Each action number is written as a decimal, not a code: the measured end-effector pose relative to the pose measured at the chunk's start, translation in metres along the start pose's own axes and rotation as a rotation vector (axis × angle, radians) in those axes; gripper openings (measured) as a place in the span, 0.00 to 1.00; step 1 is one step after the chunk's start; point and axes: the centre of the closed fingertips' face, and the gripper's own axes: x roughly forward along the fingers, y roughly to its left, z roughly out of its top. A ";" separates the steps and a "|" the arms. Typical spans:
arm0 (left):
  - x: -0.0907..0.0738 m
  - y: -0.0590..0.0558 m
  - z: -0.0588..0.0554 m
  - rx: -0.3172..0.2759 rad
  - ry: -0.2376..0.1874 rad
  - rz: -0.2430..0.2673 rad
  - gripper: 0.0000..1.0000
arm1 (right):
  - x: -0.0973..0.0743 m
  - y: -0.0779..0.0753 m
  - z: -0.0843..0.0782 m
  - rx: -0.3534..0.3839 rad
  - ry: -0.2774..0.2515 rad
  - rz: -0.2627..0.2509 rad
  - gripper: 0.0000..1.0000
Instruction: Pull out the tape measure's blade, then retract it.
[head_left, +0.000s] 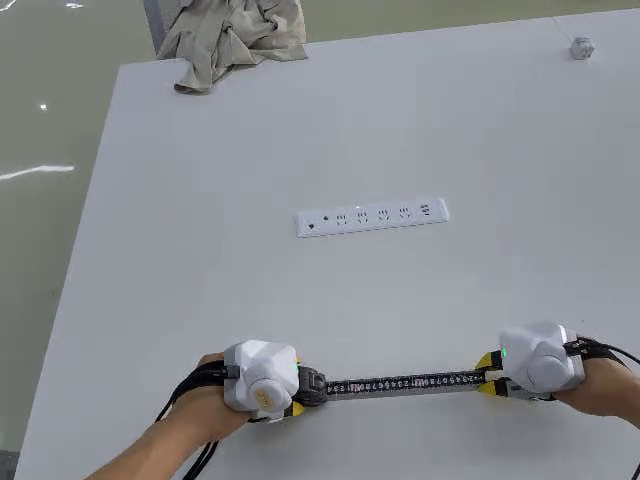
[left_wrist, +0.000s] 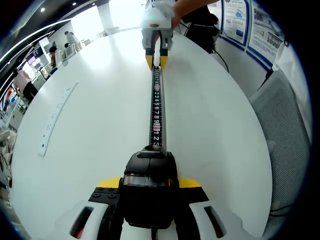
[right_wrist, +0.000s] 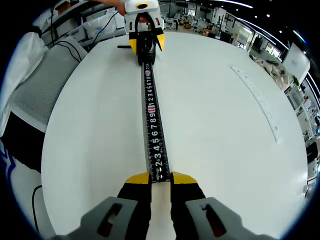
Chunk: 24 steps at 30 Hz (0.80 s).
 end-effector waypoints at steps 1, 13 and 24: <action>0.000 0.000 0.000 0.000 0.000 0.000 0.37 | 0.000 0.000 0.000 -0.001 0.001 0.000 0.13; 0.000 0.000 0.000 0.004 0.000 0.001 0.37 | 0.002 0.000 -0.001 -0.010 0.017 0.005 0.14; 0.002 -0.001 0.002 0.011 0.003 0.001 0.37 | 0.003 -0.001 0.000 -0.037 0.034 0.004 0.15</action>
